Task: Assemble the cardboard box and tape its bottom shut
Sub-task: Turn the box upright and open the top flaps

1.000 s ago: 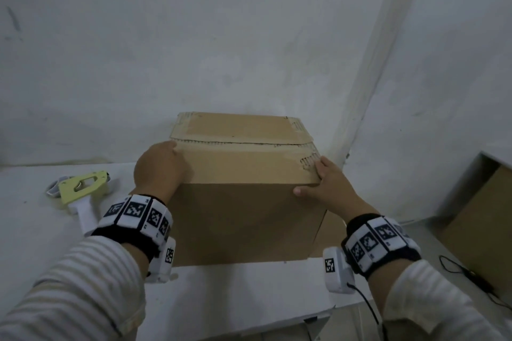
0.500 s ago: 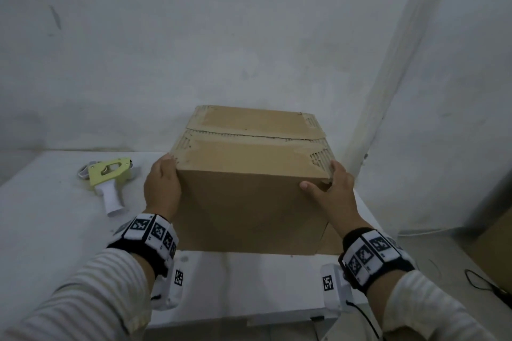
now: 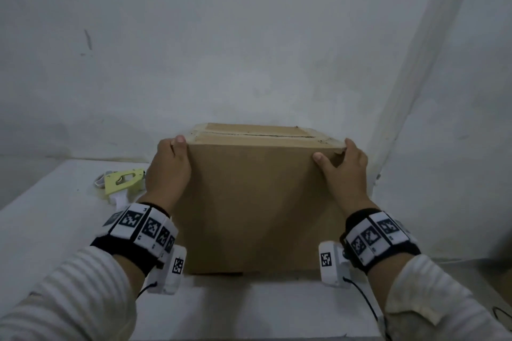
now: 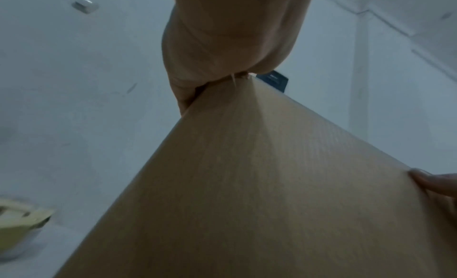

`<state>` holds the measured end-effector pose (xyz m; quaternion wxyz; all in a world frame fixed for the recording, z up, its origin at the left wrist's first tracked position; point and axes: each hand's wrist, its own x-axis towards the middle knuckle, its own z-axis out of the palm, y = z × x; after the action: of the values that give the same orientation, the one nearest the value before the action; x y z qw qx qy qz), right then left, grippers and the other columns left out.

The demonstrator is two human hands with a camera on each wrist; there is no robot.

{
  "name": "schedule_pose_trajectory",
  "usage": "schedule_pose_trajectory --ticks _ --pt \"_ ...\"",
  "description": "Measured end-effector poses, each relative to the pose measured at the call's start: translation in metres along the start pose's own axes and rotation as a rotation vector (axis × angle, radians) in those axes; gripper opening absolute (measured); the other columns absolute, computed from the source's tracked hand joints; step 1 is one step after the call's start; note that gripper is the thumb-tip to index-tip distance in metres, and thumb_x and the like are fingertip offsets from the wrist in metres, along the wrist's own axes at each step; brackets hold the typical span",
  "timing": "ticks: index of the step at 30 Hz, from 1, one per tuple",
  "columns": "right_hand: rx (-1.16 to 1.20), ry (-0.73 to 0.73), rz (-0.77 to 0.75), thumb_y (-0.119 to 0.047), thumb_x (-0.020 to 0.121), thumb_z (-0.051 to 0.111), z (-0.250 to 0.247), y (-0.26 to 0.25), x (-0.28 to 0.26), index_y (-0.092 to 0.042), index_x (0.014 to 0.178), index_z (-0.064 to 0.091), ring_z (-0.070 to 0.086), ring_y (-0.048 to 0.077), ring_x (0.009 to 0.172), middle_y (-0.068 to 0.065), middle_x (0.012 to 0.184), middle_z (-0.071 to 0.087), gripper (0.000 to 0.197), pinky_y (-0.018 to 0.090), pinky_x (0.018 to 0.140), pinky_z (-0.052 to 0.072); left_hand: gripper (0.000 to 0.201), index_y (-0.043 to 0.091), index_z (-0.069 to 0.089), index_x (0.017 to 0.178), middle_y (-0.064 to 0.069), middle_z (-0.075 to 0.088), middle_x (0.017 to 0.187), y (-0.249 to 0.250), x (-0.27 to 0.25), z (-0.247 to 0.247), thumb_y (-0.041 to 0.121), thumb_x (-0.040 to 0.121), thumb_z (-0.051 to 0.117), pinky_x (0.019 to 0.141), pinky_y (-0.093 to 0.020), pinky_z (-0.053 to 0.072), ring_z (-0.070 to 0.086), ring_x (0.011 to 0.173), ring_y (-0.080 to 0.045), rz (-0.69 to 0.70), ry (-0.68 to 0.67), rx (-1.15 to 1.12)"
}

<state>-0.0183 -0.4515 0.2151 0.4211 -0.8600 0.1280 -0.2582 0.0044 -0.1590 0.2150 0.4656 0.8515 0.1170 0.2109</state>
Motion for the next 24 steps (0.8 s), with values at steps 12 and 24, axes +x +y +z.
schedule_pose_trajectory --ticks 12,24 --pt "-0.369 -0.262 -0.117 -0.035 0.095 0.051 0.013 -0.006 0.052 -0.009 0.15 -0.012 -0.016 0.032 0.146 0.014 0.156 -0.025 0.088 0.045 0.12 0.001 0.072 0.019 -0.006 0.151 -0.015 0.021 0.157 0.008 0.058 0.002 0.047 0.098 0.033 0.114 -0.047 0.027 0.03 0.141 -0.035 0.033 -0.25 0.052" --pt "-0.282 -0.339 0.15 -0.037 0.099 0.038 0.021 0.043 0.011 -0.028 0.15 -0.012 0.045 0.038 0.122 0.025 0.142 0.032 0.072 0.041 0.102 0.036 0.079 0.014 0.027 0.144 -0.015 0.042 0.144 -0.036 0.027 0.01 0.069 0.088 0.026 0.083 -0.051 0.05 0.046 0.125 -0.039 -0.28 -0.413 0.028"
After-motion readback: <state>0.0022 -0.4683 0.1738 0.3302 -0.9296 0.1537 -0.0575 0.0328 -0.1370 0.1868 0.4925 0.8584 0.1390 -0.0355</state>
